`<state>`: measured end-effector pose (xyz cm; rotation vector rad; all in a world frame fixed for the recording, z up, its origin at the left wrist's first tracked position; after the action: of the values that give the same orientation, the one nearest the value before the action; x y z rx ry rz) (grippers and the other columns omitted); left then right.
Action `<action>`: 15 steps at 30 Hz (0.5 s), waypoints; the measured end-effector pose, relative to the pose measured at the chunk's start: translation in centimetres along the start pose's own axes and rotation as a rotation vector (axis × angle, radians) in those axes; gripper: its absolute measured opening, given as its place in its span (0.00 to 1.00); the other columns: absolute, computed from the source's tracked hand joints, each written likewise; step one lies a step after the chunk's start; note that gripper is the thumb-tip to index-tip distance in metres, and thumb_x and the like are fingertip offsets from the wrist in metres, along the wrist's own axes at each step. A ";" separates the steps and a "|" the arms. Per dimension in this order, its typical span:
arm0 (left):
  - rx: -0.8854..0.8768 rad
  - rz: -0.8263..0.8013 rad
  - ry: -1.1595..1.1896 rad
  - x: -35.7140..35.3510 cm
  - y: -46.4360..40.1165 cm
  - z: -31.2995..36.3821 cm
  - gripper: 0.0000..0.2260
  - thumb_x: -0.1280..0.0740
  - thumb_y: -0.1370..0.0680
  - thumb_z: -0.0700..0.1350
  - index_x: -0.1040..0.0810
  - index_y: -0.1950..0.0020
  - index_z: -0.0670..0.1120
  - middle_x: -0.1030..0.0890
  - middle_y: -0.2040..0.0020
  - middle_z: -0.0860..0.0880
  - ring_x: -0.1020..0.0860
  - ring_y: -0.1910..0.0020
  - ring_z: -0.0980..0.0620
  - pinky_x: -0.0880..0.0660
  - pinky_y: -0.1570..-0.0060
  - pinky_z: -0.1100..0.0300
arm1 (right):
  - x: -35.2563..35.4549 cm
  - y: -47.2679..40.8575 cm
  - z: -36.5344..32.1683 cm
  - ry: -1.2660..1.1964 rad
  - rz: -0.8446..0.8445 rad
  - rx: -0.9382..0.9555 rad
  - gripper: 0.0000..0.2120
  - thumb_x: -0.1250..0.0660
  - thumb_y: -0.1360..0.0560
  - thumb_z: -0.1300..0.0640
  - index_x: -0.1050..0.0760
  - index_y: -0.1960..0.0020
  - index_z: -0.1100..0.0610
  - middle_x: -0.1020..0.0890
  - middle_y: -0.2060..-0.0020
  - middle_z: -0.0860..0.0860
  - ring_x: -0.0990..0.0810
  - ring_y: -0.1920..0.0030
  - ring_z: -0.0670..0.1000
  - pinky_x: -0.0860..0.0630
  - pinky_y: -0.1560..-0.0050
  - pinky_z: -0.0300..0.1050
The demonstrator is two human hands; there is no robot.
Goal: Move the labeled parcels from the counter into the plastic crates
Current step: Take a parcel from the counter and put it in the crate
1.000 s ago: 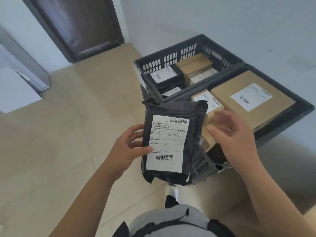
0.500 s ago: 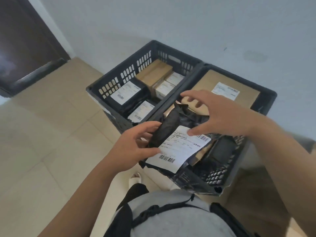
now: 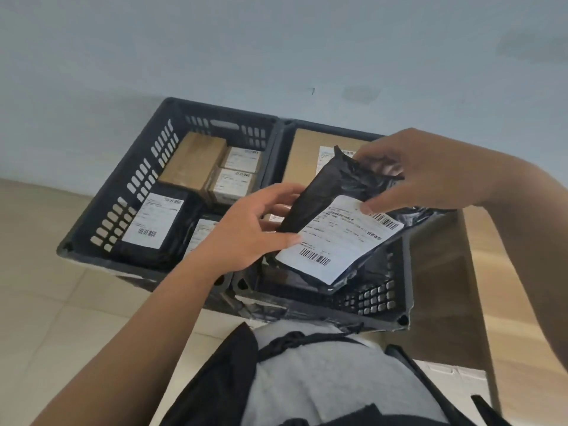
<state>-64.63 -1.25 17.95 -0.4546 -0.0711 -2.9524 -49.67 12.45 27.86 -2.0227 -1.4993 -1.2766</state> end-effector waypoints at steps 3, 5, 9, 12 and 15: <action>-0.008 -0.081 0.011 0.0 -0.6 -1.7 0.32 0.22 0.26 0.41 0.27 0.40 0.78 0.19 0.40 0.67 0.20 0.40 0.64 0.23 0.50 0.74 | -0.7 0.0 -0.2 0.016 0.023 -0.090 0.14 0.22 0.30 0.50 0.18 0.45 0.47 0.15 0.55 0.37 0.17 0.54 0.41 0.20 0.48 0.52; 0.013 -0.151 0.029 0.0 -0.8 -3.9 0.29 0.21 0.26 0.46 0.28 0.38 0.76 0.19 0.39 0.67 0.20 0.39 0.64 0.22 0.48 0.71 | -1.9 0.2 -0.2 0.049 0.042 -0.145 0.13 0.23 0.29 0.49 0.18 0.45 0.46 0.16 0.56 0.36 0.18 0.54 0.39 0.22 0.51 0.48; 0.126 -0.018 -0.154 2.3 -1.0 -10.6 0.21 0.26 0.24 0.58 0.28 0.34 0.70 0.24 0.33 0.68 0.26 0.34 0.65 0.28 0.30 0.54 | -5.6 0.4 0.5 0.311 0.058 -0.288 0.16 0.25 0.26 0.49 0.22 0.39 0.44 0.17 0.51 0.43 0.20 0.51 0.48 0.22 0.48 0.51; 0.263 0.079 -0.415 4.3 -0.7 -15.6 0.27 0.30 0.20 0.57 0.33 0.22 0.57 0.32 0.22 0.52 0.34 0.23 0.49 0.36 0.23 0.45 | -9.6 0.8 0.6 0.377 -0.003 -0.347 0.18 0.27 0.24 0.49 0.24 0.36 0.44 0.17 0.46 0.43 0.20 0.48 0.49 0.20 0.45 0.50; 0.332 -0.015 -0.536 3.3 -0.2 -19.0 0.31 0.34 0.17 0.57 0.43 0.17 0.57 0.44 0.15 0.48 0.46 0.17 0.42 0.44 0.20 0.41 | -13.5 1.0 0.8 0.332 -0.051 -0.394 0.18 0.27 0.25 0.50 0.23 0.36 0.44 0.19 0.45 0.40 0.22 0.46 0.47 0.22 0.46 0.45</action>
<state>-73.37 -2.86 0.87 -1.1675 -0.6104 -2.6652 -49.10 4.45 16.88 -1.8670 -1.2241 -1.9447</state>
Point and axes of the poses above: each hand's wrist, its own y-axis away from the middle knuckle, its own x-axis out of the back of the hand, z = x × y, the point moved 7 cm from there along -y, towards the middle knuckle
